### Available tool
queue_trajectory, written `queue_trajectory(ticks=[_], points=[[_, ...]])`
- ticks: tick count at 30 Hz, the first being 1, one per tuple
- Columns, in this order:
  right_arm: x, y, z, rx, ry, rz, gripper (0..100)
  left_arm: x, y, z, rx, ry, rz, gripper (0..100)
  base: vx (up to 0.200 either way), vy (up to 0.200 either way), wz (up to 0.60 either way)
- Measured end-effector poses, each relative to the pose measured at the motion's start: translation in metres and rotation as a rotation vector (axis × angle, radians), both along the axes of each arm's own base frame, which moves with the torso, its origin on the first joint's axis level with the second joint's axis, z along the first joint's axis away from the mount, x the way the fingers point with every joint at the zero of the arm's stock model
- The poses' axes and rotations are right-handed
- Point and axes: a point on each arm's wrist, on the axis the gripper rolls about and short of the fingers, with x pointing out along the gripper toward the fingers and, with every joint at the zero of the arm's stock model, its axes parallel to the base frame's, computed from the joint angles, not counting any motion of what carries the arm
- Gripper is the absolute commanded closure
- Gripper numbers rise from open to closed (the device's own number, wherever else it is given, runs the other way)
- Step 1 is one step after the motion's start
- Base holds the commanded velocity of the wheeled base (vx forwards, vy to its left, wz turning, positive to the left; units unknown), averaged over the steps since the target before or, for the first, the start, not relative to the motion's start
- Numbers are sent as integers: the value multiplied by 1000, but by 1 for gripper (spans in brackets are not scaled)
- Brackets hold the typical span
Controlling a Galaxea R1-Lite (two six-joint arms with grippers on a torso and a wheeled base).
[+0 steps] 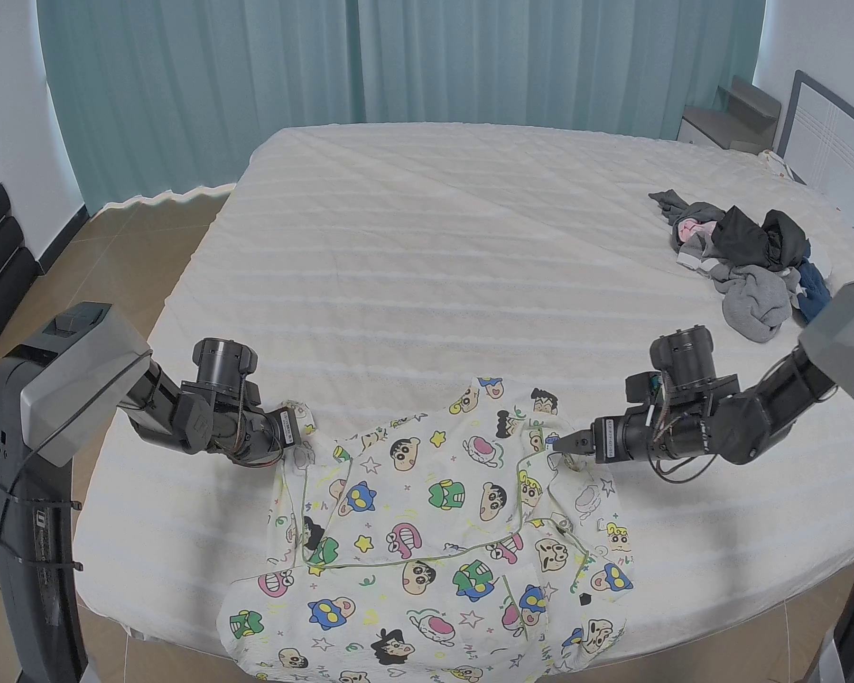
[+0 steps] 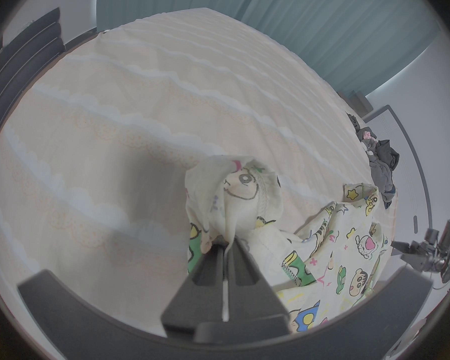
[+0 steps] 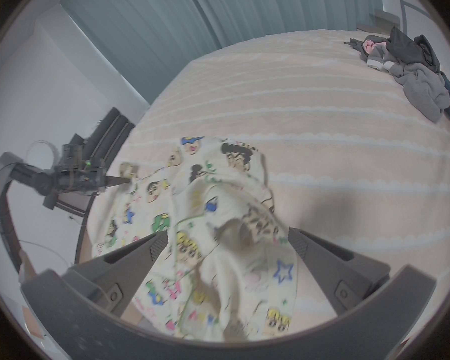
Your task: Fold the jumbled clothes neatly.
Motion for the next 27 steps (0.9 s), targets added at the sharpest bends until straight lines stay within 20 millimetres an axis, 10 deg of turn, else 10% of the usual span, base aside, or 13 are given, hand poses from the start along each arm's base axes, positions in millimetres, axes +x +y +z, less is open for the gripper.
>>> queue_trajectory(ticks=[5, 6, 16, 27], points=[[31, 8, -30, -46, 19, -38, 0, 0, 0, 11, -11, -22, 16, 100, 0, 0, 0], [34, 9, -34, -50, 24, -40, 100, 0, 0, 14, -15, -27, 19, 100, 0, 0, 0], [54, 22, -54, -23, 35, -63, 100, 3, -1, 33, -28, -76, 28, 100, 0, 0, 0], [85, 23, -4, 144, -186, -181, 100, 27, 3, 87, -65, -259, 142, 100, 0, 0, 0]])
